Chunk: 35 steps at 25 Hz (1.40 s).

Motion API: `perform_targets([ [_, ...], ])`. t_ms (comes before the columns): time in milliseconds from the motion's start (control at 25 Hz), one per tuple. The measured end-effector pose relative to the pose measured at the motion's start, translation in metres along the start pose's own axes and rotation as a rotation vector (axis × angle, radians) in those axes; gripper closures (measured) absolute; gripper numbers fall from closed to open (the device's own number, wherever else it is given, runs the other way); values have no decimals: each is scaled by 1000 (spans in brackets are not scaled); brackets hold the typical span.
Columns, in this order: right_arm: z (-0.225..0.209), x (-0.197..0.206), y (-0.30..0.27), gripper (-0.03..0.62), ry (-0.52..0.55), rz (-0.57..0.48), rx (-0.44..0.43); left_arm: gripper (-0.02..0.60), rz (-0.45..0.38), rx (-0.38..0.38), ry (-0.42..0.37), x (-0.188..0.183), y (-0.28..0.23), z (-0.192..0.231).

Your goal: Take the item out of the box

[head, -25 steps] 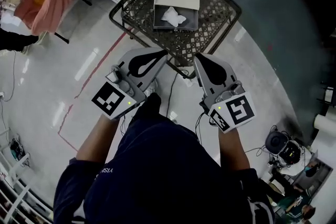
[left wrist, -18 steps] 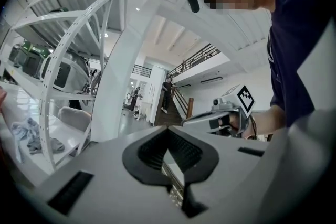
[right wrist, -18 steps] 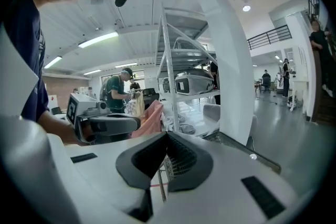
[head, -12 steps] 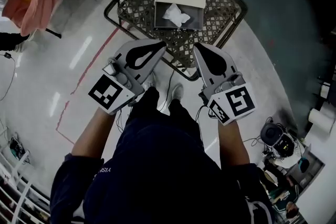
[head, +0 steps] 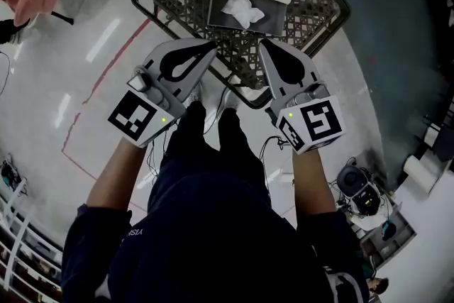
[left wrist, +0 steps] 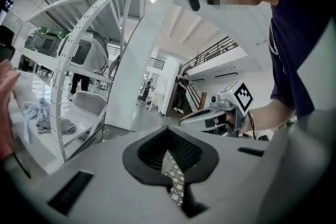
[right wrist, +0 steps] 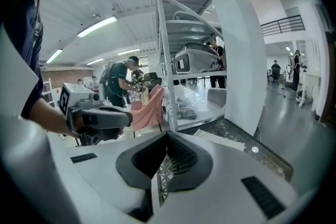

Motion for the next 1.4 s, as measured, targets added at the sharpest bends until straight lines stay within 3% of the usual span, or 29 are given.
perform_targets([
  [480,-48,56,-67,569,-25,53,-65,575,37,-118,79,42,-26,51],
  [720,-62,91,-98,568,-10,139,-92,574,67,-148,119,64,-32,67],
  [1280,-71,155,-145,562,36,368,-150,575,89,-151,174,91,-36,85],
  [1400,-75,161,-152,499,39,414,-162,575,97,-150,188,94,-36,85],
])
Point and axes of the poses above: the fingertips, and each gripper's own axes: y backward along the fingers, z to its left, x out of its underside, the point moved 6 cm from there along y, backward along the fingers, and after that the axes turned 13 degrees about y, right-handed, at the moved point
